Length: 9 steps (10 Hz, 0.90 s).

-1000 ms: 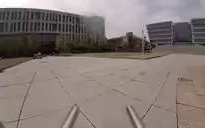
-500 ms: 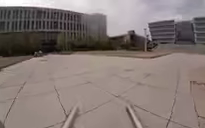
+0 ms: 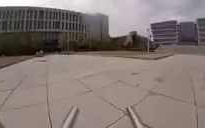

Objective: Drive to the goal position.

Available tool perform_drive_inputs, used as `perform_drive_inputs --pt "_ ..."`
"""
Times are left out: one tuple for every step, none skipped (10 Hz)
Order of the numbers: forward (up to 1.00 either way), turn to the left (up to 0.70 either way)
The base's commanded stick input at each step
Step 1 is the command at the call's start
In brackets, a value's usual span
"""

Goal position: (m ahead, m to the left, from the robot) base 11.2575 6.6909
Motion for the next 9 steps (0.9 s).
perform_drive_inputs --pt "0.7 0.0" --pt "0.7 0.0" --pt "0.7 0.0" --pt "0.7 0.0" --pt "0.7 0.0" --pt "0.7 0.0" --pt "0.7 0.0" --pt "0.7 0.0" --pt "0.7 0.0"
